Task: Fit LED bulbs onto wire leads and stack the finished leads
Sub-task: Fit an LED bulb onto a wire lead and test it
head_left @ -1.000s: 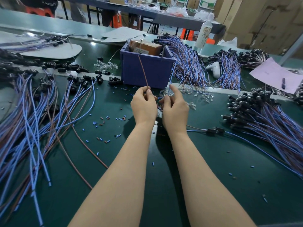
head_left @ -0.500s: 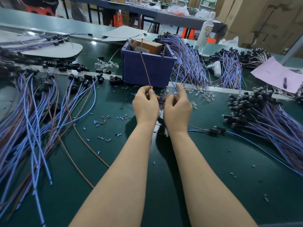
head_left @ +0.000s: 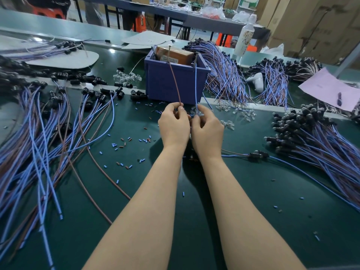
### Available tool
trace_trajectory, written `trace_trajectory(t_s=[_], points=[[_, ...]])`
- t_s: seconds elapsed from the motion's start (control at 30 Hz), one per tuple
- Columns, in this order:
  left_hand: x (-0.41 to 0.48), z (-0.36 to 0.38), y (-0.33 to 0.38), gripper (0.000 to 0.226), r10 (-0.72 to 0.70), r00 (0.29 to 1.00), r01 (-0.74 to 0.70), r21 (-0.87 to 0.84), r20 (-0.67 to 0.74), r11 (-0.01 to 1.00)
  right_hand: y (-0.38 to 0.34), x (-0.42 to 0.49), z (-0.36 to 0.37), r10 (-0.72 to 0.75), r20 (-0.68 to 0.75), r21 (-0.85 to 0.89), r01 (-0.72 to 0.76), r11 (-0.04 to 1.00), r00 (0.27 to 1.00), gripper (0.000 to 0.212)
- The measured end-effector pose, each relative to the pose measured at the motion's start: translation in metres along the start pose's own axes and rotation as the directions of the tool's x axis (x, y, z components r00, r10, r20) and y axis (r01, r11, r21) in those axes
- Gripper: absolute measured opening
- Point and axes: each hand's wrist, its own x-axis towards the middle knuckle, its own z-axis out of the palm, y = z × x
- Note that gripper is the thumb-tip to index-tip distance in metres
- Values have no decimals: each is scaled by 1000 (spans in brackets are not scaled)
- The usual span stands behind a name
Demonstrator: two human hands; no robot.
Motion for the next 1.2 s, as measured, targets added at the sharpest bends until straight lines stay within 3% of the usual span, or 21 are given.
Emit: trace_trajectory(t_s=[0.9,1.07,1.2], points=[[0,-3,3,20,0,1000,-1,40,30,999,-4,-1,-1,21,18,29,-22,999,1000,31],[1,-7,21,20,55,985,-54,-7,162,998,-15,1,-14,-80,84,13,80,997,993,23],[2,-7,46,17,196,970,-191,-48,145,980,-24,11,-38,-178,147,-80,191,978,973,20]])
